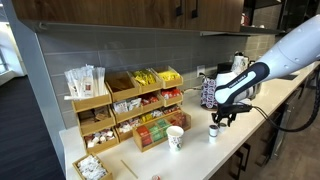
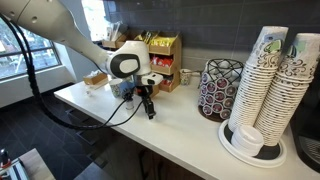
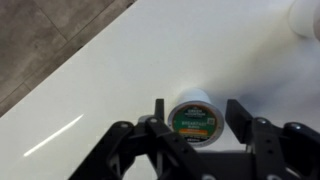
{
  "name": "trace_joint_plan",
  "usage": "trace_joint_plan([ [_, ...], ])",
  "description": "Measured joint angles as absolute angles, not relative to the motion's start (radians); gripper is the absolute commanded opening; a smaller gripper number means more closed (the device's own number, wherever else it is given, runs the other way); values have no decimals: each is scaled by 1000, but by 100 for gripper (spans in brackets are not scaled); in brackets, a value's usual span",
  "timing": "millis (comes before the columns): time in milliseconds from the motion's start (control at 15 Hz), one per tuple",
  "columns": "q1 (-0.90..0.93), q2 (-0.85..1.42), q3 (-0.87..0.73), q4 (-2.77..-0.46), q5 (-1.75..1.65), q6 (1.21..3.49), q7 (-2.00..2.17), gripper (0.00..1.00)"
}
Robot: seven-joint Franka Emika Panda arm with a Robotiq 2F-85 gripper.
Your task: Stack the cups from the top cup to the bottom cup
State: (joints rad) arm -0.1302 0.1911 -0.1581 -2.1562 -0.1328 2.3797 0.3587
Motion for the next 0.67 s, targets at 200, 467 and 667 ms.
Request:
trace_joint_plan([
  [200,-130,191,-158,-2143,-132,2352,368,27],
  [467,-122,171,-158,-2126,-132,2317,369,27],
  [667,-113,122,-152,-2123,-133,2315,346,27],
])
